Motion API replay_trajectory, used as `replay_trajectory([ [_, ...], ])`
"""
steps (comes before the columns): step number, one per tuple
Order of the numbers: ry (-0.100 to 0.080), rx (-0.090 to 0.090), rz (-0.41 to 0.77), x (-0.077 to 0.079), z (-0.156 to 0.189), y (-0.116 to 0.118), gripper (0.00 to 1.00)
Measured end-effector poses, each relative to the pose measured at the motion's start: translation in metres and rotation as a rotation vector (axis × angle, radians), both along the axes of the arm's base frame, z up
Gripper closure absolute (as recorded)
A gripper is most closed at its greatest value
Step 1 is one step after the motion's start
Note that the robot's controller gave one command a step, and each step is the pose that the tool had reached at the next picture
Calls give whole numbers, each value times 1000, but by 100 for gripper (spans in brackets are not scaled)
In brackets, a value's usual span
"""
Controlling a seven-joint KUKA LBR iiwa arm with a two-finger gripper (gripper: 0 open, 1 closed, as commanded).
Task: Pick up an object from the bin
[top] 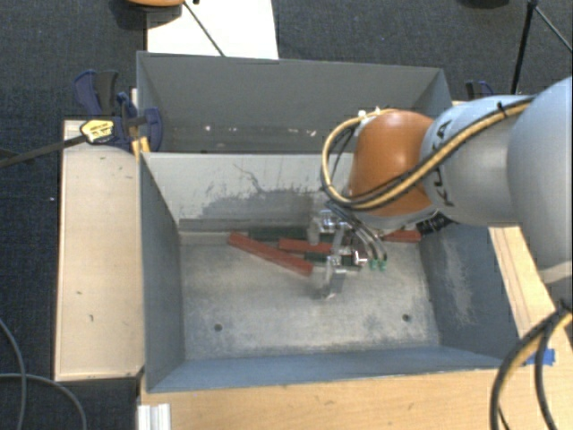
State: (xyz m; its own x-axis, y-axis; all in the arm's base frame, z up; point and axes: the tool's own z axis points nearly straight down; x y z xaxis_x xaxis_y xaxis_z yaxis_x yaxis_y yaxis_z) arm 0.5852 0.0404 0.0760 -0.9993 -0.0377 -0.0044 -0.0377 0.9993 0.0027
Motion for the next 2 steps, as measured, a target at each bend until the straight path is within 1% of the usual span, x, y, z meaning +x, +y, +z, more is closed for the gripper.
replay_trajectory([
  [1, 2, -4, -4, 0, 2, -20, 0],
  [2, 8, -2, -91, 0, -2, 24, 100],
])
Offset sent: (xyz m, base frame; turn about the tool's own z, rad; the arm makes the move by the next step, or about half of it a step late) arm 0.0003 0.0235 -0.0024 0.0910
